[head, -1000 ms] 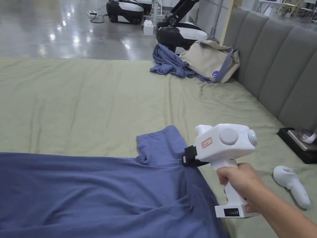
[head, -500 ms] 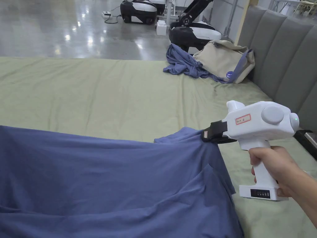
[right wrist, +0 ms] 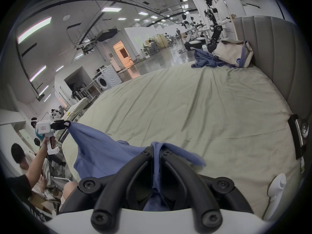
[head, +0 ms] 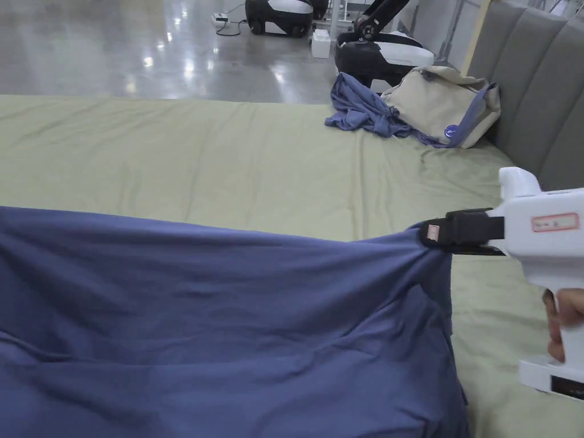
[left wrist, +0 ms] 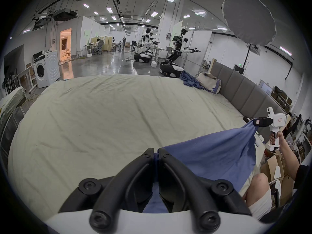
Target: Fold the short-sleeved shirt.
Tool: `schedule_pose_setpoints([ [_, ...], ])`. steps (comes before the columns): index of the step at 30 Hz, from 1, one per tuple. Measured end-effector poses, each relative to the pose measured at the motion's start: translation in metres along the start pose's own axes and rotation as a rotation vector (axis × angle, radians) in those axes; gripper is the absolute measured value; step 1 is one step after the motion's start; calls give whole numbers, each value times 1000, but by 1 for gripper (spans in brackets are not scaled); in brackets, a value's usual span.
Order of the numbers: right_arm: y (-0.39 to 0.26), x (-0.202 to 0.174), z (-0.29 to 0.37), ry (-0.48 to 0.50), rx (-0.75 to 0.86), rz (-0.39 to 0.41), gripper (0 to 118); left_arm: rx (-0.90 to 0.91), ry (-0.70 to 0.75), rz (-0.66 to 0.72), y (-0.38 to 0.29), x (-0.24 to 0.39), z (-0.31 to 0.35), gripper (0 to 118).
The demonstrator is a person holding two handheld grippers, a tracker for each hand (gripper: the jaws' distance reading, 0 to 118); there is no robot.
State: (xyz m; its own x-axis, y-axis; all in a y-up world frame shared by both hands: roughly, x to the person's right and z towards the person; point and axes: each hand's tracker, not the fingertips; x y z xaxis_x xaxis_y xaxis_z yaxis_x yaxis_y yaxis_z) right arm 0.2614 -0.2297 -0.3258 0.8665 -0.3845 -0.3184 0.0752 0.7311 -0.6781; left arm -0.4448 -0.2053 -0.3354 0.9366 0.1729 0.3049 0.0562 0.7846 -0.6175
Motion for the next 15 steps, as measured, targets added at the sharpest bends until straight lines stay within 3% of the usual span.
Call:
schedule_pose_setpoints([
  [8,-47,-26,46,49,21,95,8,41,-44,53,-63,4,50,7],
  [15,-108,-33,64,78,-15,86,8,-2,-53,146,-140,2,73,7],
])
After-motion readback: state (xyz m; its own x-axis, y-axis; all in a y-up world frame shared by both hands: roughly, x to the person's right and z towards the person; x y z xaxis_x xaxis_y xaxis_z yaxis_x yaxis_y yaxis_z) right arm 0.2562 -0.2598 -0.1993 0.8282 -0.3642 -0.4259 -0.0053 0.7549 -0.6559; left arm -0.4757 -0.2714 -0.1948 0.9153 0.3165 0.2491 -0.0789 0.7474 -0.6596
